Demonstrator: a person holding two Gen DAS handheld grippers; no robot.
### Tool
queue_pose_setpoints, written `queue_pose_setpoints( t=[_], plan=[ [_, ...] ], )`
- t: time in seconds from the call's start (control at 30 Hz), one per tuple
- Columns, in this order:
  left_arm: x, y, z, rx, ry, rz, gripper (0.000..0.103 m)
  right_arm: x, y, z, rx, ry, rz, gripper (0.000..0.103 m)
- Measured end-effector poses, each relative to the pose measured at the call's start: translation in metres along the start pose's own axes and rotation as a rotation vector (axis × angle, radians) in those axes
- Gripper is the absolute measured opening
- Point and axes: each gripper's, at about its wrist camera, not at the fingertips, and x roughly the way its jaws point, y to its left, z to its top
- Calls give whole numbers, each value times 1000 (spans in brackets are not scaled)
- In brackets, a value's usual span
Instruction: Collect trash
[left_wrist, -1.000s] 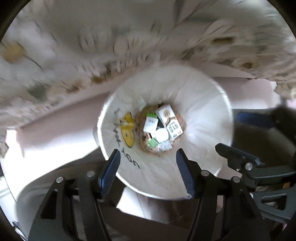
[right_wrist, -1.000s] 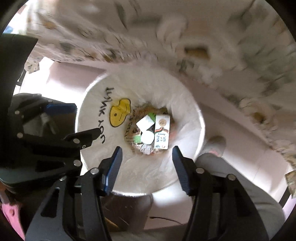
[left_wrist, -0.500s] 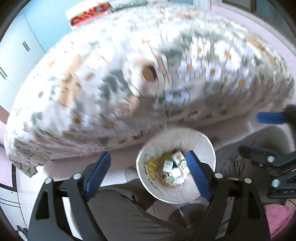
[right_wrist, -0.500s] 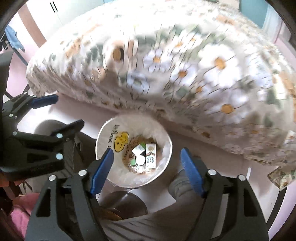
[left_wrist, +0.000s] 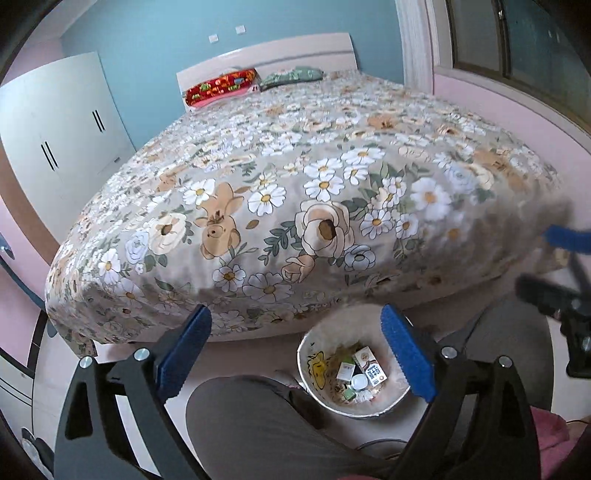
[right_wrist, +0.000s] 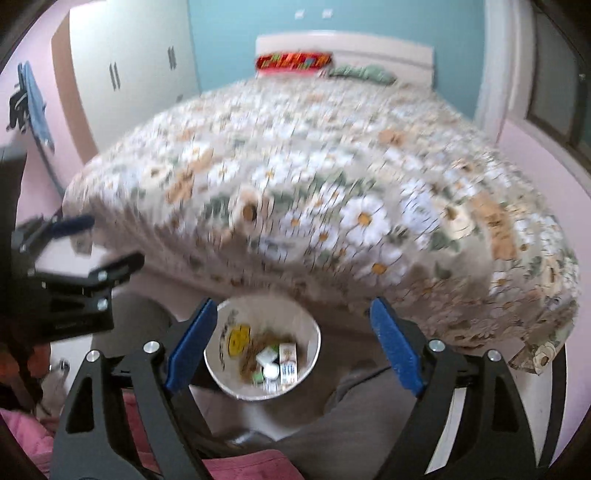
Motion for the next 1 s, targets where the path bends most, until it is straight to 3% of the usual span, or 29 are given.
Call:
queue_pose_setpoints(
  t=[0.1,0.23,0.47,1.0],
  plan=[
    [-10,-2,-6,-5,-15,7,95,-14,1,-4,24,-48,-18,85],
    [-13,-6,-10,-12,-7,-51,95,-23,6,-11,61,-59,-11,85],
    [-20,-12,-14,4,-26,-54,95,-34,22,-11,-11,-97,-63,85],
    [-23,-13,-13,7,-37,-66,95,-31,24,-10,-24,-83,-83,85]
  ],
)
